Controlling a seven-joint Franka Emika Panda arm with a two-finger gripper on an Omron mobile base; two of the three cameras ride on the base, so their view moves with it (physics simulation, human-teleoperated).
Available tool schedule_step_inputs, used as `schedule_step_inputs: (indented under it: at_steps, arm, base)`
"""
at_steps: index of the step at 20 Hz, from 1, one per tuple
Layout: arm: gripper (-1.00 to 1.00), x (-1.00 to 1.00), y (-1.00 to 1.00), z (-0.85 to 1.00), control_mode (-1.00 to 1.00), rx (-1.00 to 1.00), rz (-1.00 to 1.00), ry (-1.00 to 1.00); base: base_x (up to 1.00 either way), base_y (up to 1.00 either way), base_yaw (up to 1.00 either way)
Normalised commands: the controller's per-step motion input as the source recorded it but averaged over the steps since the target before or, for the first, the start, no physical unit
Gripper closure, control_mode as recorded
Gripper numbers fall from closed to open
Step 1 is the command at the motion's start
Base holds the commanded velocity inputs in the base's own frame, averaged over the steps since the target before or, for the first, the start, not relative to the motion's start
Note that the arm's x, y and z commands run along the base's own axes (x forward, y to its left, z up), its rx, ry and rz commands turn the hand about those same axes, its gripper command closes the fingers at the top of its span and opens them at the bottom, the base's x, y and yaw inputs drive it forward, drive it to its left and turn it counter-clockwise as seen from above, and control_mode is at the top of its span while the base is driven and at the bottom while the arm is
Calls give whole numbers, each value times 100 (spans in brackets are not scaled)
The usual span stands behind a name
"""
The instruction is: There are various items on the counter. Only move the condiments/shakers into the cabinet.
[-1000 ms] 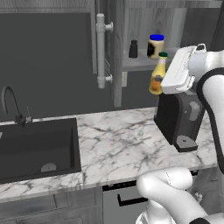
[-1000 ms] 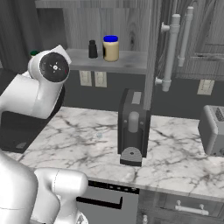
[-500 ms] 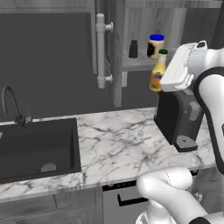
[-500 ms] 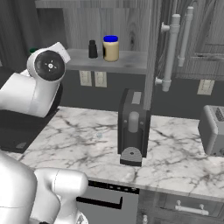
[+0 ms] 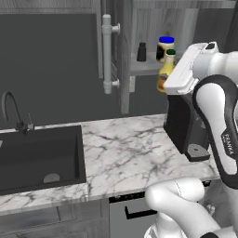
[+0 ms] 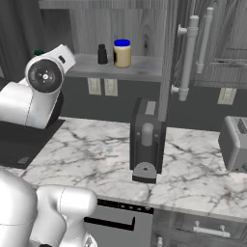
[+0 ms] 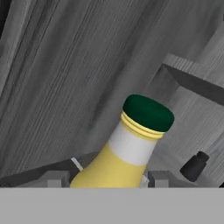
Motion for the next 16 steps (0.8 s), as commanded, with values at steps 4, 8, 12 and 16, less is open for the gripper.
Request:
schedule_step_inputs:
  at_steps: [4, 8, 12, 16]
  arm:
    - [100, 46, 0, 14, -100, 1, -11, 3]
    - [100, 53, 0, 20, -100, 2, -9, 8]
    - [100, 44, 0, 21, -100, 2, -8, 3]
    - [100, 45, 0, 13, -100, 3, -7, 0]
  base:
    - [0, 0, 0]
    - [0, 0, 0]
    - [0, 0, 0]
    - [0, 0, 0]
